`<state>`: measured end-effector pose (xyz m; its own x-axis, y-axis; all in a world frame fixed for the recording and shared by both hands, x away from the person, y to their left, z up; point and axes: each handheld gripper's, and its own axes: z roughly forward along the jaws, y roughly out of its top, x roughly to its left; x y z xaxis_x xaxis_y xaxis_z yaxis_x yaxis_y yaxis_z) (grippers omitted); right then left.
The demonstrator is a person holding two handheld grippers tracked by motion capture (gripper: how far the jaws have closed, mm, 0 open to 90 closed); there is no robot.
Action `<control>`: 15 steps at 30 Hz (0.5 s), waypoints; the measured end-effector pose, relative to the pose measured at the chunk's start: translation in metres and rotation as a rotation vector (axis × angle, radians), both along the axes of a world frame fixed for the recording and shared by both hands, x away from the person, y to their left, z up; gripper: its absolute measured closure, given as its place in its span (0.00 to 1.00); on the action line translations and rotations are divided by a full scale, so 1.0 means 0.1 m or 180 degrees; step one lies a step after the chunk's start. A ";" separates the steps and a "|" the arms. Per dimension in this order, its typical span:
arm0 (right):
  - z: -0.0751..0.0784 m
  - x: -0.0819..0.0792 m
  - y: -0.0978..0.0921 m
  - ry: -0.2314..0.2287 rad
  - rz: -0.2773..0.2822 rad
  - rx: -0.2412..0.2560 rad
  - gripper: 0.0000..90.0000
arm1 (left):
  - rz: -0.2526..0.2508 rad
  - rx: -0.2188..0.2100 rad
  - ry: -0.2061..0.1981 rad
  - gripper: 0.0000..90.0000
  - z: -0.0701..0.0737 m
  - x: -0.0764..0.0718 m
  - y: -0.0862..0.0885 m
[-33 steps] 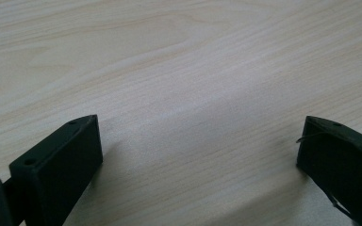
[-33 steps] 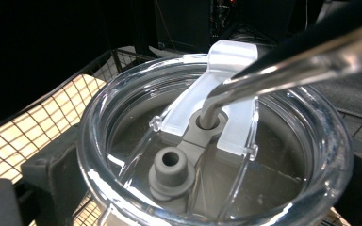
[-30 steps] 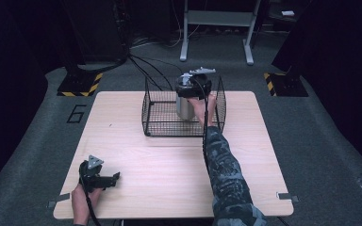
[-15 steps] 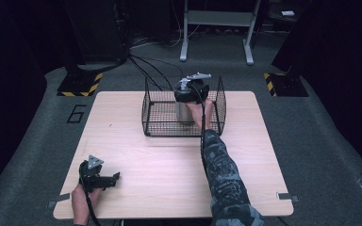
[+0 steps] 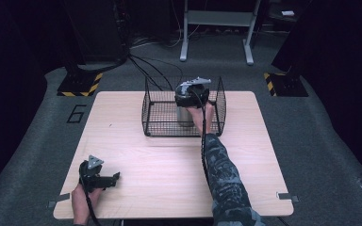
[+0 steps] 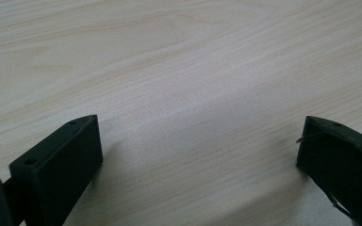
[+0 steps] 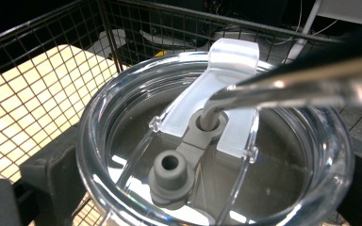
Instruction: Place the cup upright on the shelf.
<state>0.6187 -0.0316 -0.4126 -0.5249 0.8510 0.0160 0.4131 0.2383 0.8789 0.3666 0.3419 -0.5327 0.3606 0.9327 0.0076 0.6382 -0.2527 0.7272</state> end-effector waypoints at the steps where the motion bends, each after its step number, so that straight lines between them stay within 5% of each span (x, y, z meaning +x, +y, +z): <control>1: -0.01 -0.01 -0.03 0.0023 -0.0002 0.0029 0.04 | -0.0005 0.0007 0.0003 0.01 0.00 0.00 0.00; 15: 0.01 -0.01 -0.09 0.0111 0.0028 0.0069 0.00 | -0.0014 0.0010 0.0023 0.01 0.01 0.00 0.00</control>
